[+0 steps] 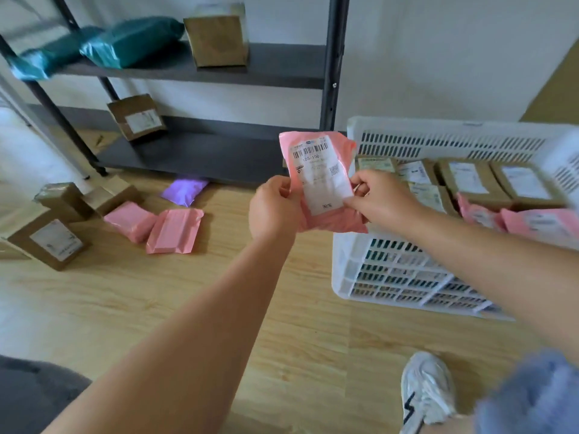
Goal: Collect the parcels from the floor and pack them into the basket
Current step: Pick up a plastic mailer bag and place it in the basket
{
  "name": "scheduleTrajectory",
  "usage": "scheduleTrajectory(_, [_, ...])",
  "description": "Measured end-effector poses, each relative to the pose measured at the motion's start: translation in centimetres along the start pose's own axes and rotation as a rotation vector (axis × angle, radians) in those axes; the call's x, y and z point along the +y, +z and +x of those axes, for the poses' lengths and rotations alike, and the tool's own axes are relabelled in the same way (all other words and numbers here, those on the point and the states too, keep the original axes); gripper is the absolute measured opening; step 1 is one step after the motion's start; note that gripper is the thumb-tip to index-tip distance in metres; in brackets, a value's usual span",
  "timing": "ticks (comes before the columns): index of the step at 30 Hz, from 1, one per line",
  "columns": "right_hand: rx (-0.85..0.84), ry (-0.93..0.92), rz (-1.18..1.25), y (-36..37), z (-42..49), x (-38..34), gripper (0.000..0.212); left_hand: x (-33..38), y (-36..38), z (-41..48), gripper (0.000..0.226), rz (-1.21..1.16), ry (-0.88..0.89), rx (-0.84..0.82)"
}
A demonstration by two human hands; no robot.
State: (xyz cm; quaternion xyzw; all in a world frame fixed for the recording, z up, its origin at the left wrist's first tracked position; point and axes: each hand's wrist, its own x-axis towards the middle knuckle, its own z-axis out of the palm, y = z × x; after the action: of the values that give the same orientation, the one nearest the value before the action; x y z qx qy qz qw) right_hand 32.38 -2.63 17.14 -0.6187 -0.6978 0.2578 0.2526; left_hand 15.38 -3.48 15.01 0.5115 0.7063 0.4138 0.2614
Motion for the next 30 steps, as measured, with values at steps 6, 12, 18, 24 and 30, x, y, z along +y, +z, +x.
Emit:
scheduleTrajectory(6, [0.063,0.039,-0.078,-7.2,1.7,3.7,0.013,6.4,5.0,1.8,0.017,0.025,0.149,-0.174])
scheduleTrajectory(12, [0.112,0.188,-0.083,-8.9,4.6,8.3,0.013,9.1,10.3,2.1,0.028,0.018,0.108,-0.281])
scheduleTrajectory(18, [0.063,0.186,-0.112,-9.7,5.5,11.6,0.018,8.1,13.5,2.4,0.029,0.214,0.189,-0.376])
scheduleTrajectory(24, [-0.025,0.202,-0.332,-11.1,6.4,14.8,0.027,6.8,14.7,3.1,0.029,0.461,0.349,-0.392])
scheduleTrajectory(30, [-0.261,0.178,-0.535,-11.5,5.9,16.3,0.034,6.5,15.6,3.9,0.036,0.543,0.616,-0.355])
